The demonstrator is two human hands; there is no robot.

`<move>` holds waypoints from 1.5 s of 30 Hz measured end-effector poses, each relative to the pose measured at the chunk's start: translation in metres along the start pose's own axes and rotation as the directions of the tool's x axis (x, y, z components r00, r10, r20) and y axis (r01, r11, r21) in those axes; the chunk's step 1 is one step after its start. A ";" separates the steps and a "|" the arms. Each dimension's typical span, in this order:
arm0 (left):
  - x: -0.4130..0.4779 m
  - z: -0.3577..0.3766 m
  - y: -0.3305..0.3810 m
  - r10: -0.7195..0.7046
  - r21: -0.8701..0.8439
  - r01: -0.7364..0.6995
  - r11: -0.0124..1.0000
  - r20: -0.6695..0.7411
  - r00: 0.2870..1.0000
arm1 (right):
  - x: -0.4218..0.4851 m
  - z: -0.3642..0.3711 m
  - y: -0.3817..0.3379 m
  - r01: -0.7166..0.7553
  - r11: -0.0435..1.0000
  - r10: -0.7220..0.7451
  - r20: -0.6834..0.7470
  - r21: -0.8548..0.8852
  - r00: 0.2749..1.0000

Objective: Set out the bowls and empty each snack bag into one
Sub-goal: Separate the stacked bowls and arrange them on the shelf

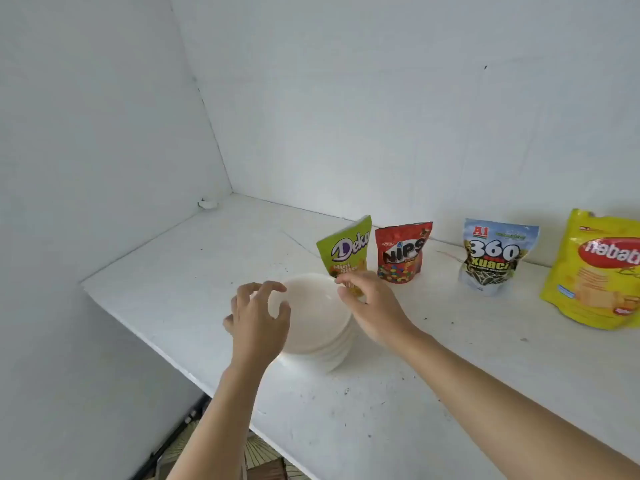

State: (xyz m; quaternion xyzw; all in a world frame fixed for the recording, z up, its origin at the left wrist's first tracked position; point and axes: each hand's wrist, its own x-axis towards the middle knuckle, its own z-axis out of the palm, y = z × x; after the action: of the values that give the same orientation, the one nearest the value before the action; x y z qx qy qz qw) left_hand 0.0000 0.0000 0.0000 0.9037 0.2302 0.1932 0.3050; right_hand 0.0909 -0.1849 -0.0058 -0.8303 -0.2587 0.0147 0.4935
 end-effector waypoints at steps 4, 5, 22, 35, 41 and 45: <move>0.003 0.006 -0.018 -0.114 -0.155 0.138 0.978 0.154 0.981 | 0.003 0.024 0.009 -0.159 0.986 0.164 0.147 -0.042 0.975; 0.004 0.008 -0.023 -0.135 -0.196 0.169 0.966 0.175 0.975 | 0.004 0.029 0.011 -0.183 0.983 0.186 0.147 -0.030 0.972; 0.019 -0.007 -0.029 -0.031 -0.205 0.063 0.977 0.155 0.987 | 0.018 0.031 0.010 -0.182 0.983 0.184 0.075 -0.032 0.980; 0.027 -0.031 0.051 0.021 -0.592 0.027 0.806 0.074 0.997 | 0.018 -0.035 -0.036 -0.038 0.928 0.107 -0.167 0.370 0.980; 0.011 -0.017 0.107 0.057 -0.756 0.015 0.654 0.069 0.996 | 0.006 -0.080 -0.032 -0.041 0.848 0.229 -0.295 0.528 0.927; -0.004 0.024 0.126 0.072 -0.779 0.049 0.625 0.119 0.990 | -0.011 -0.104 -0.016 -0.083 0.842 0.308 -0.348 0.534 0.885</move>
State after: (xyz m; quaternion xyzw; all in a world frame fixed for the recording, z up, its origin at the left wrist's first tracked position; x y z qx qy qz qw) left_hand 0.0463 -0.1023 0.0621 0.6949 0.0963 0.2125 0.6801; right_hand 0.1042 -0.2678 0.0582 -0.6777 -0.0450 -0.0459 0.7325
